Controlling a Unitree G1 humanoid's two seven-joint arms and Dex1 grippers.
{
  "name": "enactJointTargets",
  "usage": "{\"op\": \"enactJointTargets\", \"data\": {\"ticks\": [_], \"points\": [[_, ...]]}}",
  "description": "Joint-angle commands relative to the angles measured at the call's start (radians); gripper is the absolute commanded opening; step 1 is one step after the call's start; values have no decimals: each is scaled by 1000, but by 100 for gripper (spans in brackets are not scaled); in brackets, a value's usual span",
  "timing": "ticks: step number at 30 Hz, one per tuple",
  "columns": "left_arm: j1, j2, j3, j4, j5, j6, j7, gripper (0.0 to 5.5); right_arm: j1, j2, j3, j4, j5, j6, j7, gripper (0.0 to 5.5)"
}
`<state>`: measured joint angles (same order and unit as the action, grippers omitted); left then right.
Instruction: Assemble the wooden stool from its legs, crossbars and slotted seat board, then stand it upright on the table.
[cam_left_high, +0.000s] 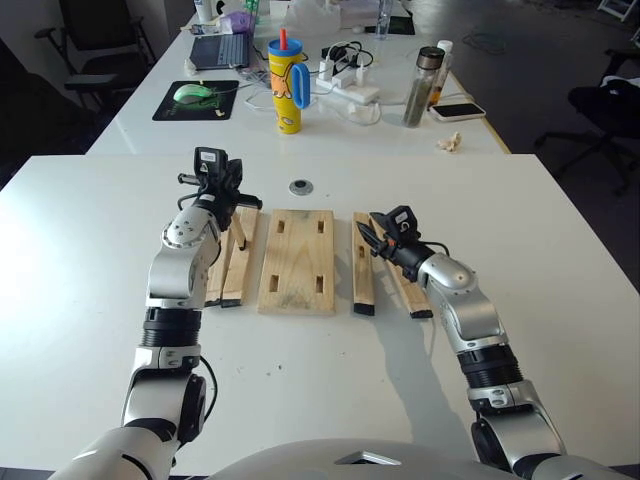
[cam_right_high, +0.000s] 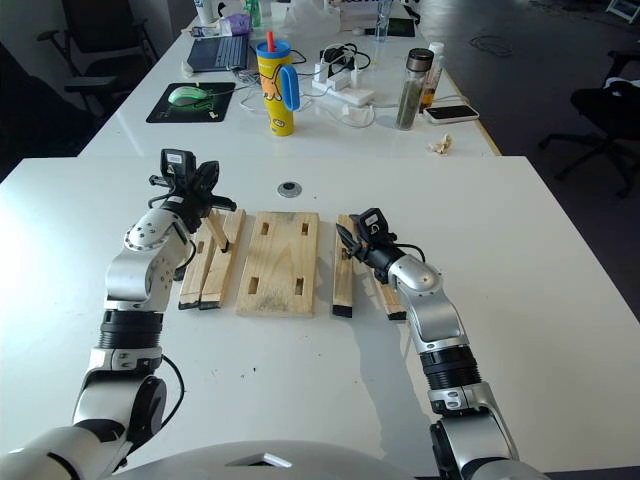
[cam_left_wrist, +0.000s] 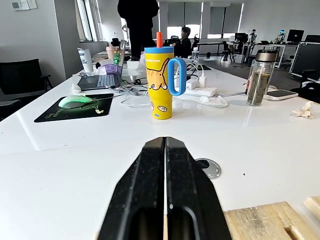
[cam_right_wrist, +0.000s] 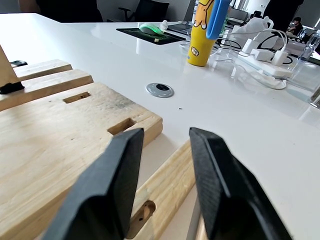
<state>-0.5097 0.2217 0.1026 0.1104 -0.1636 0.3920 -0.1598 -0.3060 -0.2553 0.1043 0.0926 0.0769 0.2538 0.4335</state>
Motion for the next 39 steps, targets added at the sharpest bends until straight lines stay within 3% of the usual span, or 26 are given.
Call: {"op": "enactJointTargets", "data": {"ticks": [1, 4, 8, 12, 17, 26, 33, 39], "points": [[-105, 36, 50, -75, -8, -25, 18, 2, -10, 4, -3, 4, -7, -5, -9, 168], [-195, 50, 95, -142, -38, -26, 32, 2, -6, 4, -4, 2, -7, -5, -10, 168], [-216, 72, 71, -140, -15, -3, 20, 2, -2, 3, -3, -1, -7, -4, -10, 168], [-61, 52, -32, 3, 42, 50, -12, 2, 8, 6, 7, -5, -9, -1, -7, 168], [121, -18, -41, 118, 31, 111, 17, 2, -5, 7, 22, -4, -9, 4, 5, 168], [14, 0, -17, 13, 101, -51, 110, 2, -8, -3, 20, 17, -13, -16, 7, 168], [118, -32, 35, -223, 108, -114, 182, 104, 12, -6, 15, 45, -23, -45, 3, 168], [344, -108, -43, -450, 103, -6, 189, 185, 27, -8, 18, 51, -35, -58, 1, 168]]}}
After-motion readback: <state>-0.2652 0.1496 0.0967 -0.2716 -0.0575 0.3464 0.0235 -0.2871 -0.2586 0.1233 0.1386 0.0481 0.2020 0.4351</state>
